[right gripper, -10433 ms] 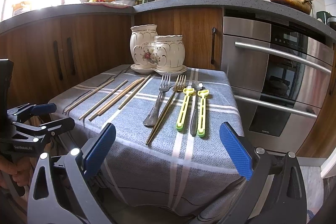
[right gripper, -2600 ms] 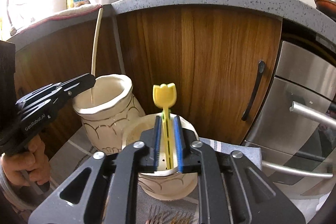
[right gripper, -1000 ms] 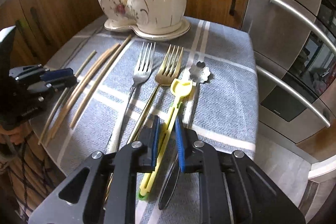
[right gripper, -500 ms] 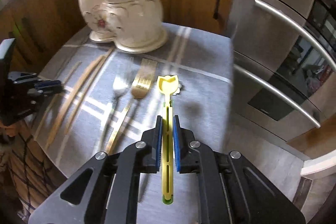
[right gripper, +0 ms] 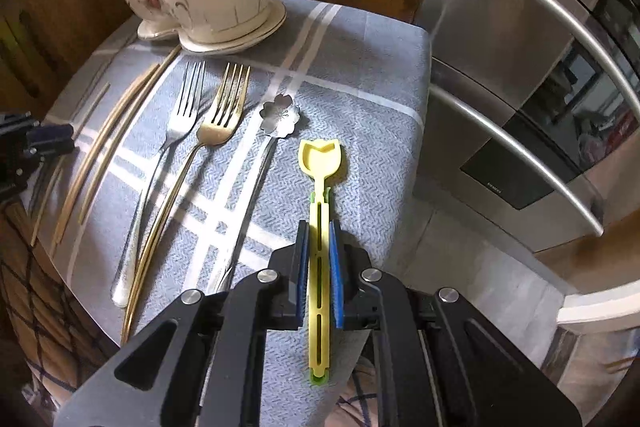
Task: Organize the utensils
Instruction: 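Grasp the second yellow utensil with right tool while left tool reaches another chopstick, then close left tool on the chopstick while right tool lifts the yellow utensil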
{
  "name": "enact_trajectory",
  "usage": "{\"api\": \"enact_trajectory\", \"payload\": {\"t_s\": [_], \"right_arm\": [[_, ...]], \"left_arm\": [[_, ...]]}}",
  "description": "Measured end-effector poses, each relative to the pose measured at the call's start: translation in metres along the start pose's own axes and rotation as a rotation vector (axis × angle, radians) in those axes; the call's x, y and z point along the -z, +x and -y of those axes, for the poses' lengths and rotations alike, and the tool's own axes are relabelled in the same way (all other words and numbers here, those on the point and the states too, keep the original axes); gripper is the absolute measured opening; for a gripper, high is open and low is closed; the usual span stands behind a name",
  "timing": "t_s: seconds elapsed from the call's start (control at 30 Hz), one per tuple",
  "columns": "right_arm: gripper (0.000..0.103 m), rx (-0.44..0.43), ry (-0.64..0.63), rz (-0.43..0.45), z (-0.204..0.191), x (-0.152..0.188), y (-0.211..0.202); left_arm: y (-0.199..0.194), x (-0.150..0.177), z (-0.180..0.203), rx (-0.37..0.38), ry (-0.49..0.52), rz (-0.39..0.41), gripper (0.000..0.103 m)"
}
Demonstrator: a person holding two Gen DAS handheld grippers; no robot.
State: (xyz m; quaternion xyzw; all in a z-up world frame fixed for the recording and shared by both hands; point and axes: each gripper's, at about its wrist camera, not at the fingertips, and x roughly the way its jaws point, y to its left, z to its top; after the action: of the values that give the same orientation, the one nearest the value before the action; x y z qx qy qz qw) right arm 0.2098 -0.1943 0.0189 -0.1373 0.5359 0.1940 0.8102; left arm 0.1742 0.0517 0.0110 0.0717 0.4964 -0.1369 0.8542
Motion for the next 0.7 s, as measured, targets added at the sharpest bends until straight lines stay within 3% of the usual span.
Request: {"api": "enact_trajectory", "payload": {"t_s": [0.27,0.33,0.37,0.53,0.57,0.7], "right_arm": [[0.009,-0.002,-0.031,-0.066,-0.002,-0.013,0.003],[0.009,-0.01,-0.014,-0.06,0.001,-0.013,0.004],[0.009,-0.011,-0.006,-0.054,0.003,-0.013,0.004],[0.009,-0.048,0.046,0.008,0.014,-0.01,-0.004],[0.009,-0.055,0.053,0.027,0.015,-0.01,-0.009],[0.009,-0.086,0.08,0.111,0.015,-0.015,-0.031]], "left_arm": [[0.002,-0.01,-0.008,0.065,-0.002,-0.089,0.021],[0.002,-0.01,-0.012,0.077,-0.031,-0.091,0.015],[0.002,-0.009,-0.016,0.073,-0.051,-0.085,0.009],[0.0,-0.001,-0.027,0.111,-0.134,-0.036,0.006],[-0.002,0.0,-0.028,0.107,-0.145,-0.018,0.0],[-0.017,0.002,-0.036,0.1,-0.183,0.057,0.0]]}}
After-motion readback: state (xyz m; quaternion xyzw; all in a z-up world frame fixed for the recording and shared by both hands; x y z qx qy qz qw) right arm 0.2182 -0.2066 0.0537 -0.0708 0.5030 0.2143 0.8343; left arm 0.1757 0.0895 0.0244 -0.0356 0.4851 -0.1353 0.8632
